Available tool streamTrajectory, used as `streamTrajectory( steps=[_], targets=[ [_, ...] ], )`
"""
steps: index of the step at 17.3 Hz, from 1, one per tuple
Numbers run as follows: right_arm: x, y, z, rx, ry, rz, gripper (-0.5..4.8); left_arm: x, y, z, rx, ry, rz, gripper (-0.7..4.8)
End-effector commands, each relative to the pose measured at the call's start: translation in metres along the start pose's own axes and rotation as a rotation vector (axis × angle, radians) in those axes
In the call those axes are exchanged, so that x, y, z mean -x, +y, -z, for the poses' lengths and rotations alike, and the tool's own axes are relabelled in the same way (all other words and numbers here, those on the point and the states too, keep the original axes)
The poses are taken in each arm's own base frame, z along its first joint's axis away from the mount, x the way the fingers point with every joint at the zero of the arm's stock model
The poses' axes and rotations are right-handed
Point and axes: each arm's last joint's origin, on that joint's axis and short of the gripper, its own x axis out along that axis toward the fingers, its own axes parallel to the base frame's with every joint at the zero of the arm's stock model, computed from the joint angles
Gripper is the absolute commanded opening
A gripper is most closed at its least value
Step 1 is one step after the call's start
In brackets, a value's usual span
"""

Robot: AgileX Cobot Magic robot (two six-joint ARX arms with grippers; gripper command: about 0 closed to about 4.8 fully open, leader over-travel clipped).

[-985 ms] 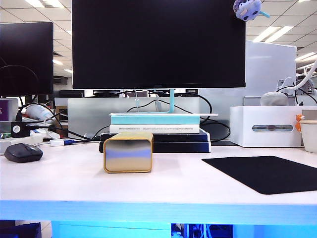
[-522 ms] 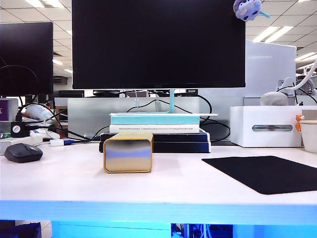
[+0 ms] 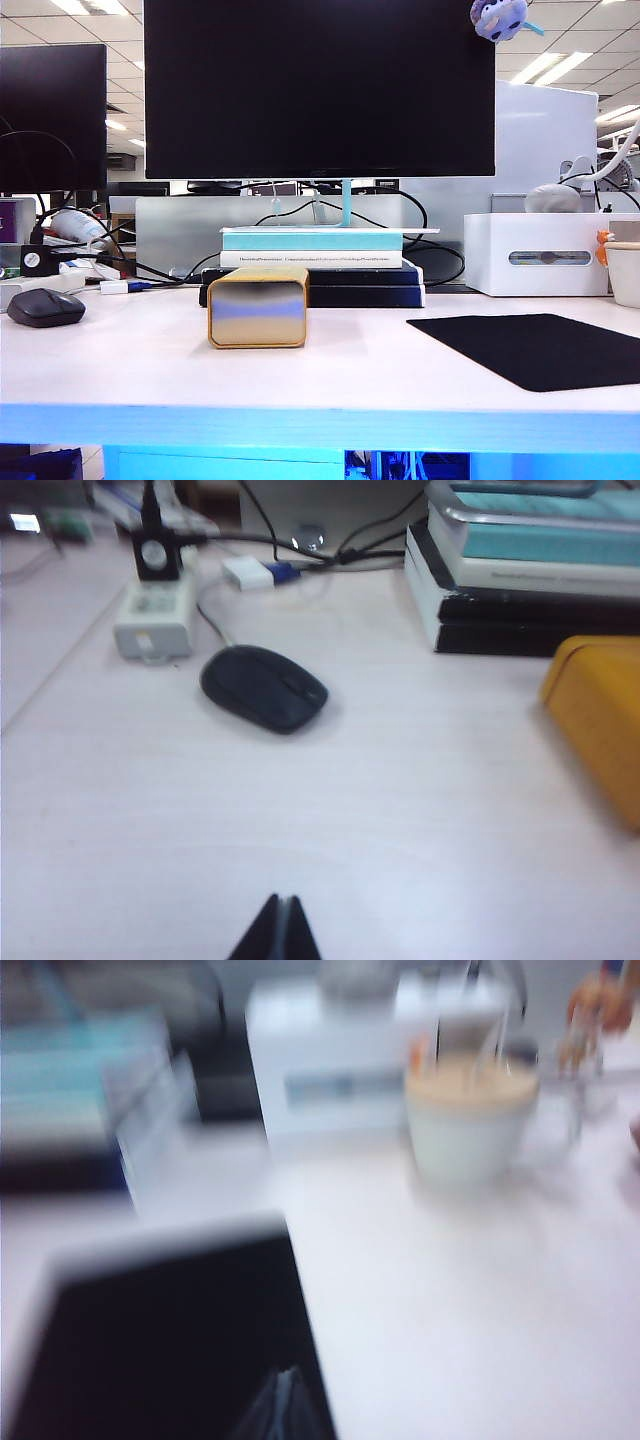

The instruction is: Place the black mouse on the black mouse pad.

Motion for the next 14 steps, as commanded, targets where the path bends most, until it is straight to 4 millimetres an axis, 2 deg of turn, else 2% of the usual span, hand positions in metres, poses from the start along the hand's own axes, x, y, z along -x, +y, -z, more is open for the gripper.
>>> streamTrajectory(
  steps=[1, 3, 4, 6, 8, 10, 11, 14],
  targets=[
    [0.018, 0.009, -0.065, 0.017, -0.207, 0.027, -0.02, 0.022, 0.003, -0.065, 0.050, -0.184, -0.185, -0.06],
    [0.029, 0.014, -0.103, 0.103, -0.251, 0.036, -0.02, 0.021, 0.002, -0.101, 0.024, -0.192, -0.222, -0.06],
    [0.032, 0.017, -0.124, 0.102, -0.283, 0.049, -0.02, 0.014, 0.002, -0.119, 0.011, -0.168, -0.224, -0.06],
    [0.033, 0.022, -0.161, 0.102, -0.315, 0.051, -0.02, -0.009, 0.001, -0.155, 0.004, -0.099, -0.225, -0.06],
    [0.025, 0.026, -0.188, 0.103, -0.295, 0.045, -0.02, -0.037, 0.000, -0.189, 0.044, 0.025, -0.227, -0.06],
    [0.016, 0.029, -0.202, 0.106, -0.265, 0.025, -0.02, -0.063, 0.000, -0.213, 0.031, 0.127, -0.227, -0.06],
    [0.004, 0.031, -0.209, 0.112, -0.230, -0.023, -0.02, -0.087, -0.002, -0.227, 0.032, 0.188, -0.183, -0.06],
    [-0.027, 0.035, -0.221, 0.115, -0.105, -0.160, -0.02, -0.138, -0.004, -0.239, 0.138, 0.303, -0.112, -0.06]
  ],
)
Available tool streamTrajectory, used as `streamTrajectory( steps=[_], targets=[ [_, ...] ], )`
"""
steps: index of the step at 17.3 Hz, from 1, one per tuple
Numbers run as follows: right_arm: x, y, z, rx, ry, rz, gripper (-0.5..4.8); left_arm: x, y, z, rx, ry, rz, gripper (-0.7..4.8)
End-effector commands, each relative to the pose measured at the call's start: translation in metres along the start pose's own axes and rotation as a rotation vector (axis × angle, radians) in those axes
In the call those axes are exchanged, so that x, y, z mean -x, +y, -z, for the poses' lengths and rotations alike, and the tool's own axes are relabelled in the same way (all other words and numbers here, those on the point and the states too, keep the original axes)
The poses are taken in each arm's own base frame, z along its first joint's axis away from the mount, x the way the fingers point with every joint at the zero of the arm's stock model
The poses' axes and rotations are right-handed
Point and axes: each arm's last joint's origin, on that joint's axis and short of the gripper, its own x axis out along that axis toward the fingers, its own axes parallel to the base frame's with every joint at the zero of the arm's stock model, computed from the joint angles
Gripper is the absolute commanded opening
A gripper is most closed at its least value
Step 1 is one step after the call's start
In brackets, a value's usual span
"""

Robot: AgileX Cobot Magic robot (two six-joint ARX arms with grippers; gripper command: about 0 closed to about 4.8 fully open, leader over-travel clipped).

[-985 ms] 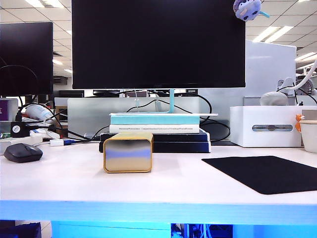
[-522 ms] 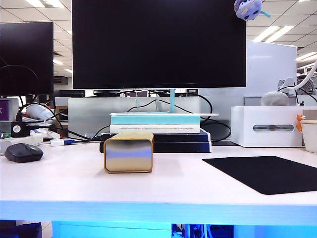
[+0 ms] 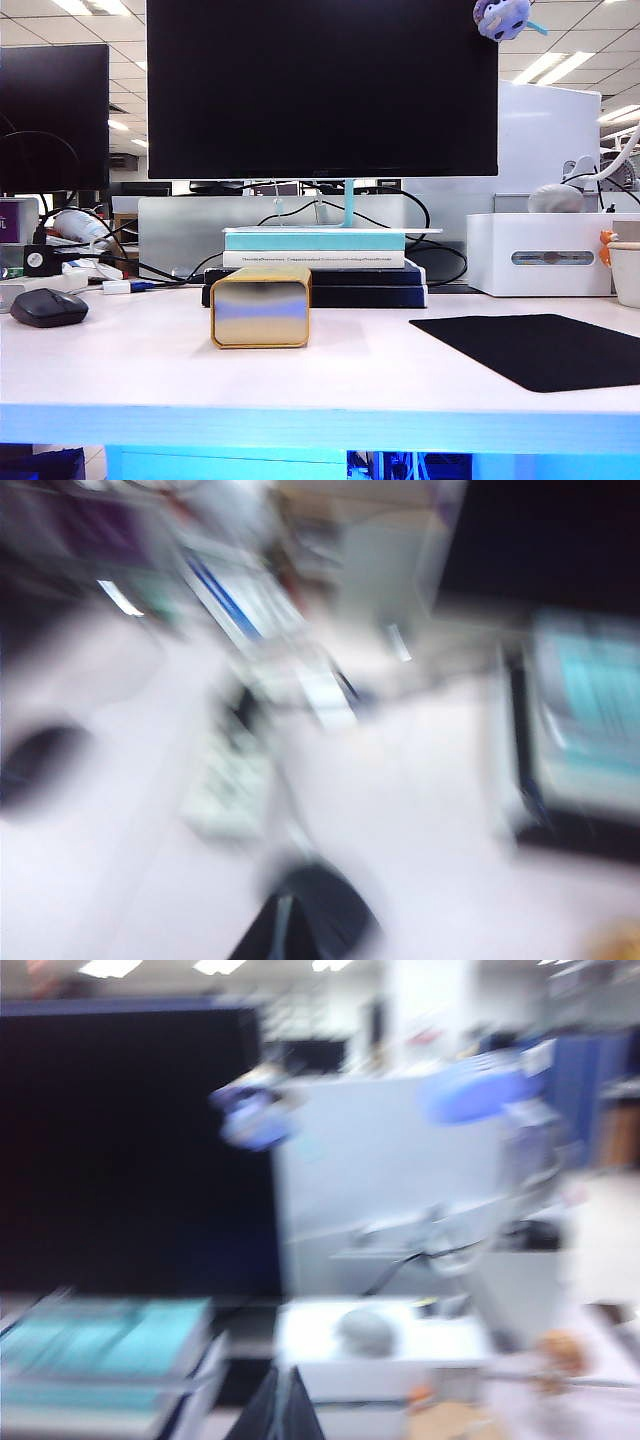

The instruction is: Place the black mouse on the black mouse pad.

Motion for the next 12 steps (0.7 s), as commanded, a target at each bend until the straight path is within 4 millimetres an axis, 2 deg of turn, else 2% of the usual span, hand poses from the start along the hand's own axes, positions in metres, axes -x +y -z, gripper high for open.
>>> streamTrajectory(
  steps=[1, 4, 6, 8, 9, 10, 11, 12],
  targets=[
    [-0.029, 0.003, -0.004, -0.015, 0.112, -0.163, -0.02, -0.036, -0.008, -0.010, 0.109, 0.128, 0.060, -0.06],
    [-0.058, 0.003, -0.006, -0.035, 0.190, -0.243, -0.02, -0.073, -0.012, -0.004, 0.253, 0.243, 0.028, -0.06],
    [-0.069, 0.008, -0.007, -0.040, 0.201, -0.284, -0.02, -0.092, -0.013, 0.007, 0.344, 0.298, 0.005, -0.06],
    [-0.075, 0.014, -0.005, -0.018, 0.210, -0.324, -0.02, -0.109, -0.018, 0.019, 0.363, 0.362, 0.014, -0.02],
    [-0.076, 0.018, -0.003, 0.007, 0.213, -0.344, -0.02, -0.118, -0.022, 0.026, 0.360, 0.389, 0.014, 0.73],
    [-0.077, 0.022, -0.002, 0.025, 0.216, -0.367, -0.02, -0.125, -0.024, 0.031, 0.360, 0.406, 0.011, 2.40],
    [-0.077, 0.028, -0.001, 0.025, 0.217, -0.398, -0.02, -0.134, -0.025, 0.037, 0.408, 0.422, -0.006, 4.79],
    [-0.078, 0.033, -0.001, 0.025, 0.217, -0.410, -0.02, -0.140, -0.028, 0.041, 0.468, 0.432, -0.016, 4.79]
  ],
)
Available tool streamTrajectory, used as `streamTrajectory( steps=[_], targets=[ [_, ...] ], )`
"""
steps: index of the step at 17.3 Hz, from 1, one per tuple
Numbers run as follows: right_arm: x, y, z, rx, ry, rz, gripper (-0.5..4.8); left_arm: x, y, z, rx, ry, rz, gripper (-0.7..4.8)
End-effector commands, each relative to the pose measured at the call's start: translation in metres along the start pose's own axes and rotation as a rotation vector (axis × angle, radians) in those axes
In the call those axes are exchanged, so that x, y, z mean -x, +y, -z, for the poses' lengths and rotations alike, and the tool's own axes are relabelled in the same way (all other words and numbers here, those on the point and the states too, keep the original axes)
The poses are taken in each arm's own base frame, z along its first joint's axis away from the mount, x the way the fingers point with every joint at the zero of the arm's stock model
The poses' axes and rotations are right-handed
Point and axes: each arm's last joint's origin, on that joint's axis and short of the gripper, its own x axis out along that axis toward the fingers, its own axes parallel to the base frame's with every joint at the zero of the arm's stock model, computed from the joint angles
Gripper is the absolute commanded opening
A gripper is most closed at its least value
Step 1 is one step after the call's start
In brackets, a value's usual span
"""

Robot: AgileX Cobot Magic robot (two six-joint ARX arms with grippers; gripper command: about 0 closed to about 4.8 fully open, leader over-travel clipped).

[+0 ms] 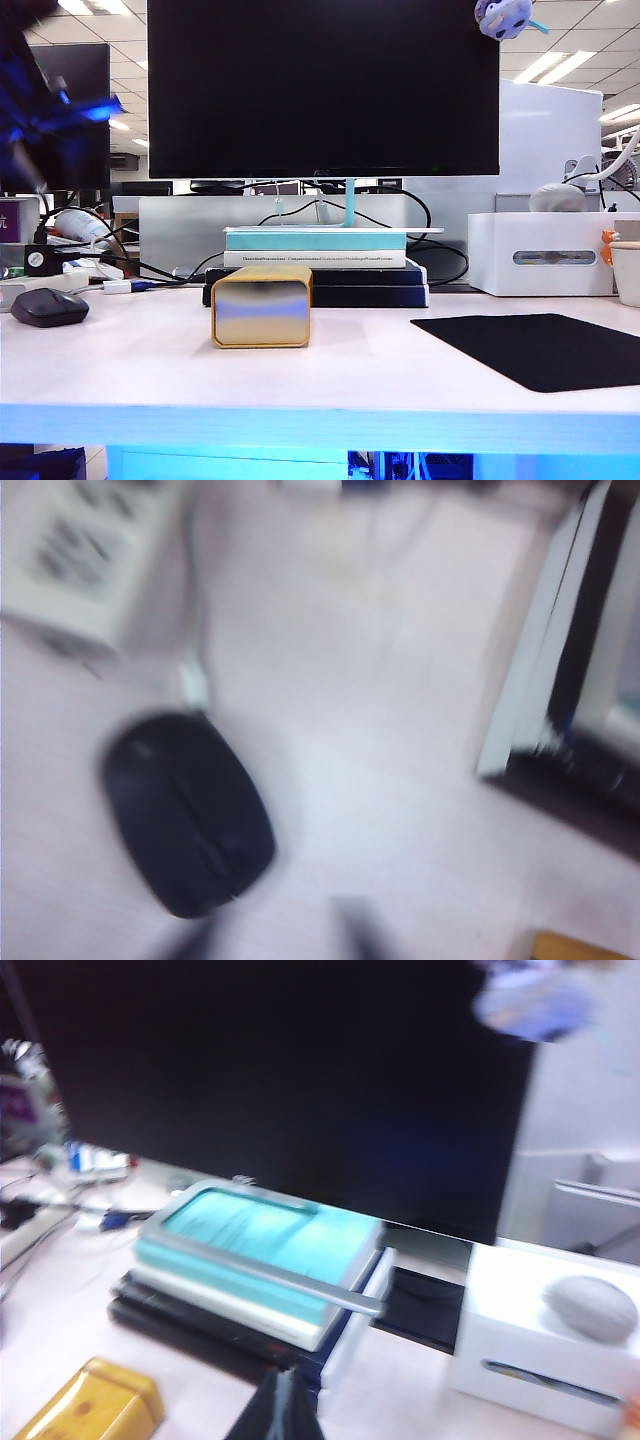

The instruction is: Place the black mouse on the black mouse pad.

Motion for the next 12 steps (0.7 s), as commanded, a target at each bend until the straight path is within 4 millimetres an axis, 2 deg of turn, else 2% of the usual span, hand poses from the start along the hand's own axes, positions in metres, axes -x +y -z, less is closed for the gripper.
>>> streamTrajectory(
  steps=[1, 6, 9, 12],
  targets=[
    [-0.003, 0.009, -0.003, 0.021, -0.016, -0.030, -0.02, -0.015, -0.003, 0.000, 0.150, -0.008, 0.010, 4.79],
    [-0.005, 0.017, -0.003, 0.022, -0.013, -0.075, -0.02, -0.038, 0.000, 0.006, 0.358, -0.002, -0.070, 4.79],
    [-0.006, 0.025, -0.003, 0.026, -0.016, -0.132, -0.02, -0.044, 0.007, 0.013, 0.377, -0.009, -0.212, 4.79],
    [-0.006, 0.027, -0.004, 0.028, -0.022, -0.150, -0.02, -0.057, 0.012, 0.021, 0.394, 0.040, -0.266, 4.79]
  ],
)
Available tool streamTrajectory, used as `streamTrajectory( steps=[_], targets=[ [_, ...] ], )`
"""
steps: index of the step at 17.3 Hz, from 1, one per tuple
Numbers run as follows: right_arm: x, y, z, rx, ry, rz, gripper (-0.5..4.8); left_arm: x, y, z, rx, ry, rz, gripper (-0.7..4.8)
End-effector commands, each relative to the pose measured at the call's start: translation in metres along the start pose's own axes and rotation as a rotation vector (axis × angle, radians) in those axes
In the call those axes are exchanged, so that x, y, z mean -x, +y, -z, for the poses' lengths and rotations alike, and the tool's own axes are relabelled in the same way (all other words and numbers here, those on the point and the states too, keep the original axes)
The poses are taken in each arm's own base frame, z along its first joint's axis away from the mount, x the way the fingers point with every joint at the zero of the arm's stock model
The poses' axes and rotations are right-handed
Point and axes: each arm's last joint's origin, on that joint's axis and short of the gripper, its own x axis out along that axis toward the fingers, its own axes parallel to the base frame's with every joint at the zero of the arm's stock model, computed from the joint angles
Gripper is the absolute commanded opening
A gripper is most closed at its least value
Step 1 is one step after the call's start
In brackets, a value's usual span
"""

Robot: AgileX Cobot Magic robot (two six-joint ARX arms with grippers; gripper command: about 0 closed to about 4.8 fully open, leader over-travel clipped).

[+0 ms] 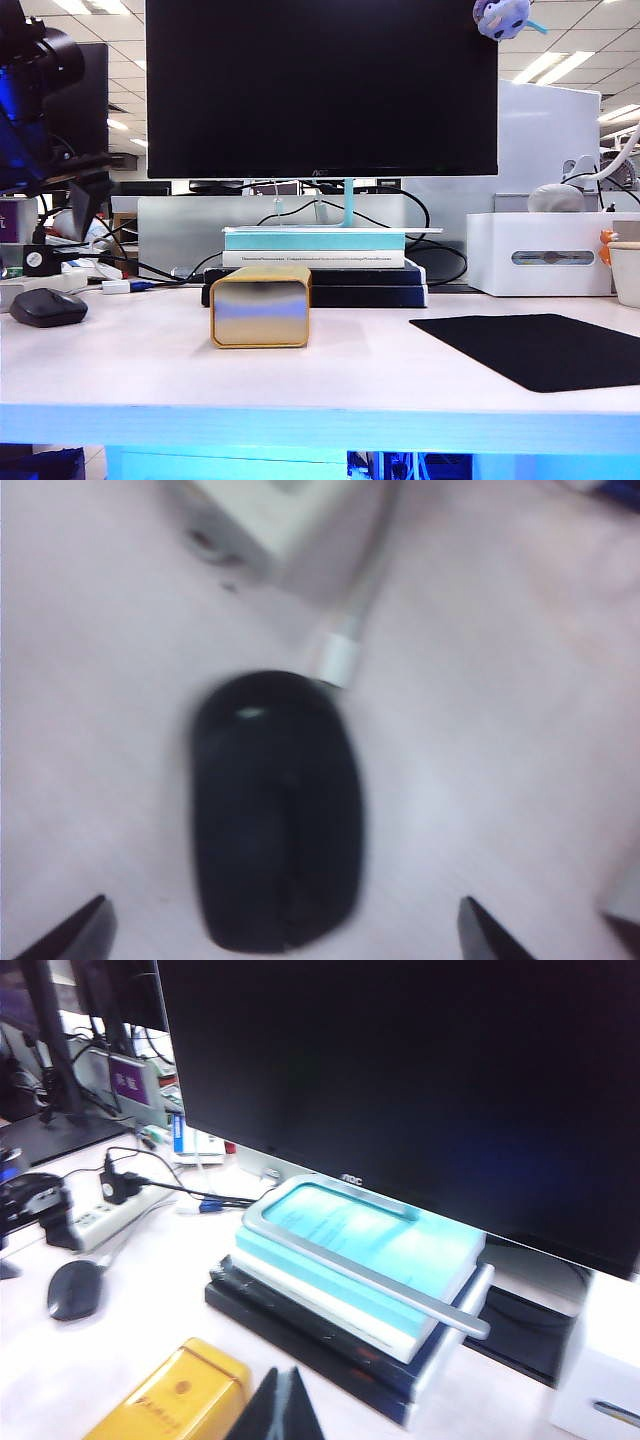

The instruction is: Place the black mouse on the black mouse pad.

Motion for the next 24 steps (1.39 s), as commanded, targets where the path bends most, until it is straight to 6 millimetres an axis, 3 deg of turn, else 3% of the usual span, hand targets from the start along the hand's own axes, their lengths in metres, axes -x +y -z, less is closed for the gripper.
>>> streamTrajectory(
  steps=[1, 4, 8, 17, 24],
  targets=[
    [0.000, 0.004, -0.004, 0.013, -0.026, -0.019, -0.02, -0.016, 0.003, 0.006, 0.018, 0.044, -0.050, 4.79],
    [0.000, 0.005, -0.004, 0.014, -0.026, -0.027, -0.02, -0.031, -0.001, 0.008, 0.046, 0.051, -0.018, 4.79],
    [-0.001, 0.007, -0.004, 0.012, -0.022, -0.036, -0.02, -0.033, -0.004, 0.003, 0.064, -0.033, -0.003, 4.79],
    [-0.001, 0.007, -0.004, 0.013, -0.022, -0.037, -0.02, -0.047, -0.014, -0.001, 0.046, -0.014, -0.048, 4.79],
    [-0.001, 0.007, -0.004, 0.013, -0.023, -0.037, -0.02, -0.059, -0.007, 0.006, -0.037, 0.029, -0.144, 4.79]
  ],
)
